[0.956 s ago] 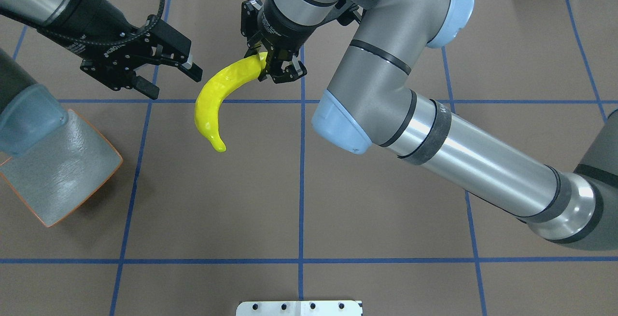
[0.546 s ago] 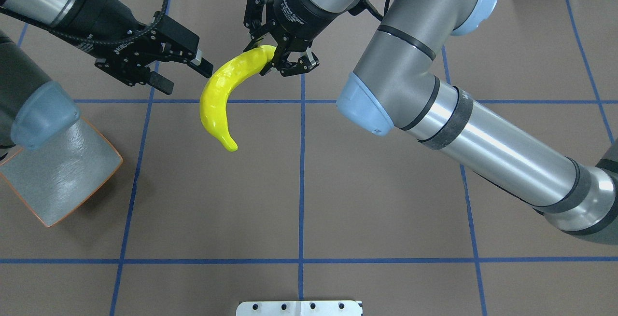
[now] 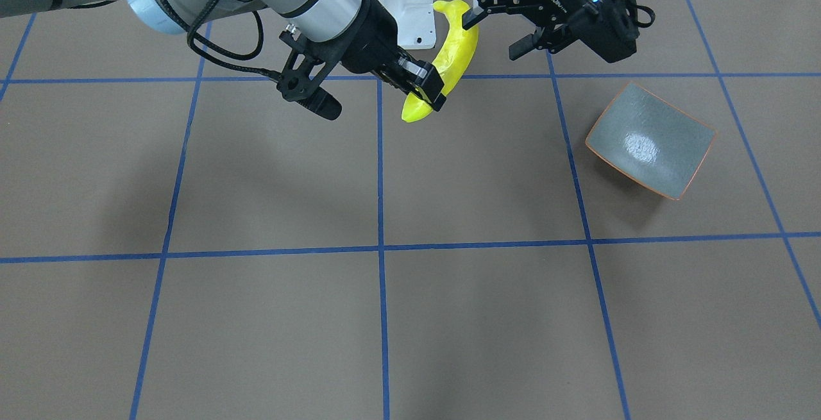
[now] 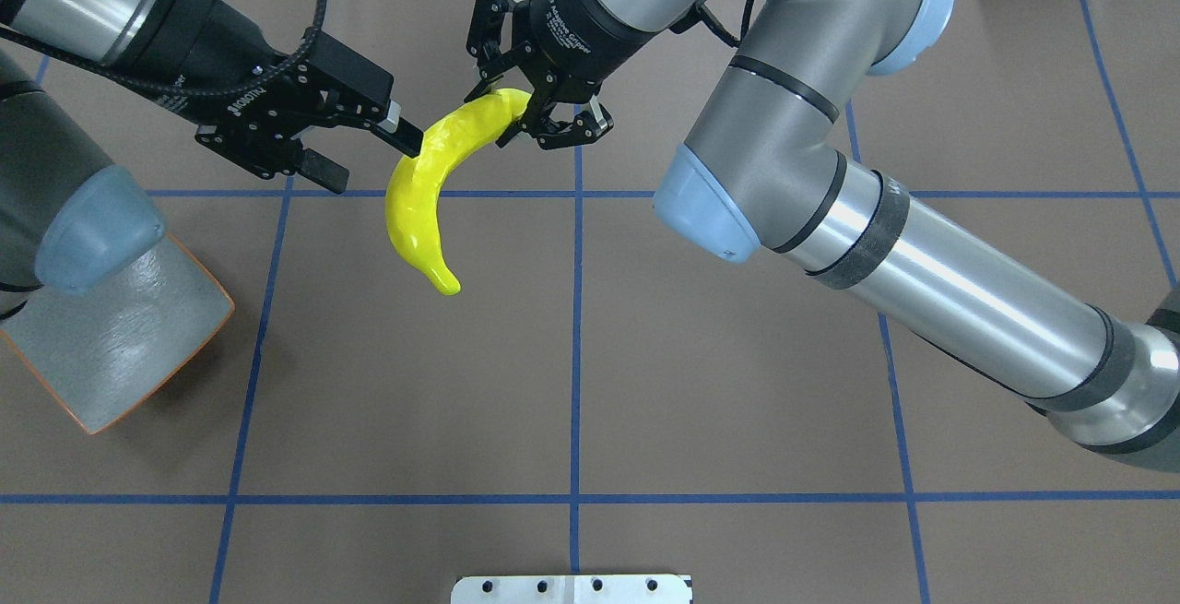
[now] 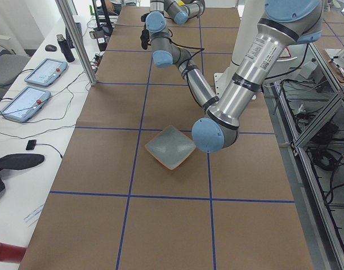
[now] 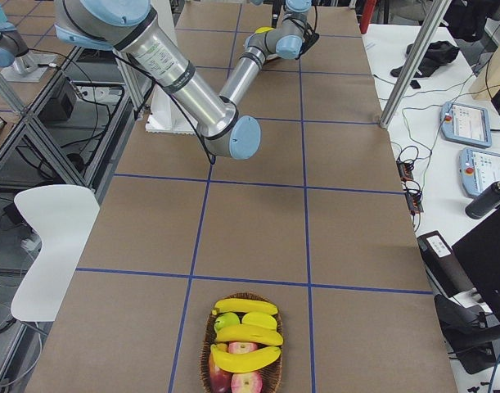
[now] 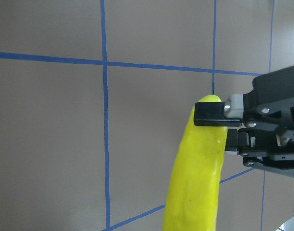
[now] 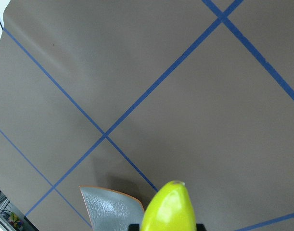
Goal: Transfer all bananas from basket to plate
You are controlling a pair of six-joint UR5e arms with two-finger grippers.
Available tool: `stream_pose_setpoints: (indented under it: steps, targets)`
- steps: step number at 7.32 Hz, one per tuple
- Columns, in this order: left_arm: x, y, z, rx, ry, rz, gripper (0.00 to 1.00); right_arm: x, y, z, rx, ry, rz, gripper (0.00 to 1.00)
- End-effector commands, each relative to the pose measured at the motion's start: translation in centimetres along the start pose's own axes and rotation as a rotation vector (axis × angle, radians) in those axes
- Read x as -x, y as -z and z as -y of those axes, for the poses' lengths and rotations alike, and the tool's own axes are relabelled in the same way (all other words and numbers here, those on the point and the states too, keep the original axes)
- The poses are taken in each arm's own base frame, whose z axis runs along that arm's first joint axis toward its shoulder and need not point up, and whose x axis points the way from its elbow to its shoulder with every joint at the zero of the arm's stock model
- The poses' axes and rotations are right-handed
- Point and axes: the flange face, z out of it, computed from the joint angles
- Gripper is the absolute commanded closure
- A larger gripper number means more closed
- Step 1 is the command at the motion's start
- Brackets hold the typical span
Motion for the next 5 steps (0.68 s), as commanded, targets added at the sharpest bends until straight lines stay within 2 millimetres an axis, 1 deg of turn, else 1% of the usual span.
stream_pose_setpoints:
  steps: [1,2,4,5]
  targets:
    - [-0.8,-0.9,-0.9,0.022,0.016,-0.025,0.02,-0.3,0.2,-0.3,0.028,0.037,0.027,1.00]
    - [-1.0,-1.2,-1.2,0.028,0.019,-0.036,0.03,-0.3,0.4,-0.4,0.044,0.052,0.038,1.00]
    - [-1.2,-1.7,-1.8,0.040,0.018,-0.050,0.10,-0.8,0.6,-0.3,0.068,0.087,0.063,1.00]
    - [-1.2,-1.8,-1.8,0.042,0.022,-0.051,0.18,-1.3,0.6,-0.1,0.081,0.101,0.069,1.00]
